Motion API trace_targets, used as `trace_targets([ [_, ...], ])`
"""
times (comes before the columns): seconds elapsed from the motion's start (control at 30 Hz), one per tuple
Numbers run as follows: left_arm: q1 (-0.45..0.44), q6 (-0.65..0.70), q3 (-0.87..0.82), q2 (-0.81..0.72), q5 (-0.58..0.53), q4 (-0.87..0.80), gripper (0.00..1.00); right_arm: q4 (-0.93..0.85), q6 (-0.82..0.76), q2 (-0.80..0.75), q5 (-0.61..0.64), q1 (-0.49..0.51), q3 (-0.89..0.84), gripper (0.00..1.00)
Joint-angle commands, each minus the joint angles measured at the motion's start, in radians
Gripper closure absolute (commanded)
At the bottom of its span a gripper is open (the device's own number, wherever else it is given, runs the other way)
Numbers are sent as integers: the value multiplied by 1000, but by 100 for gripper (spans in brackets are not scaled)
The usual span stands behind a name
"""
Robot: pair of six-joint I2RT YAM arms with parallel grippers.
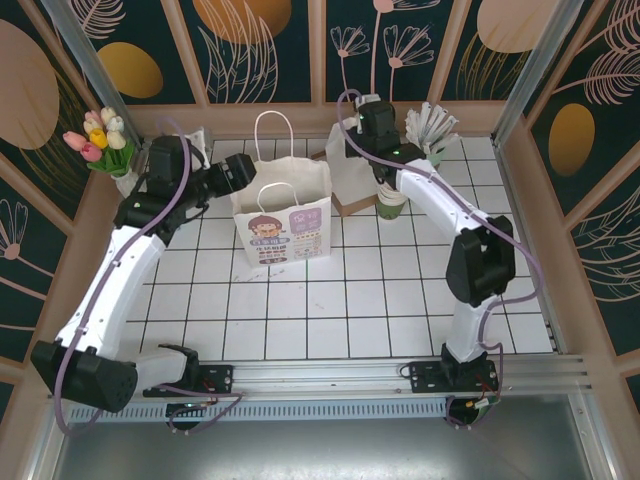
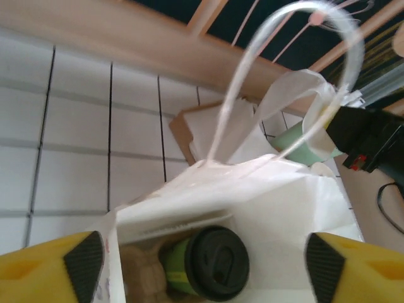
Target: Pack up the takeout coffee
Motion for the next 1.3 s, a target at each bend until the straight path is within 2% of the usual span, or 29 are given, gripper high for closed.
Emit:
trace_targets([
  [0.0, 4, 172, 87, -21, 50, -20, 7, 96, -71, -116, -23, 0, -5, 100],
  [0.13, 3, 211, 136, -2, 145, 35, 2, 137, -111, -174, -21, 0, -37, 100],
  [0.43, -11, 353, 248, 78, 290, 87, 1, 76, -94, -226, -86, 4, 57, 100],
  [0.67, -112, 482, 433, 176, 253, 70, 2, -22, -103, -210, -87, 62, 232, 100],
  [0.87, -160, 500, 546, 277, 161, 40, 4, -104, -113, -168, -55, 128, 398, 100],
  [0.93, -163, 479, 579, 305, 189, 45, 5, -121, -119, -156, -50, 140, 436, 100],
  [1.0, -166, 446, 594, 325, 272, 80, 5, -136, -121, -145, -38, 154, 467, 100],
  [1.03, -167, 429, 599, 332, 272, 96, 6, -141, -122, -140, -36, 159, 478, 100],
  [1.1, -168, 397, 616, 355, 185, 120, 9, -140, -125, -141, -37, 170, 484, 100],
  [1.17, -168, 384, 629, 375, 154, 137, 12, -139, -127, -145, -38, 180, 485, 100],
  [1.23, -168, 358, 639, 394, 161, 167, 22, -139, -129, -147, -40, 189, 484, 100],
  [1.27, -169, 347, 645, 403, 153, 178, 31, -141, -131, -150, -40, 193, 483, 100],
])
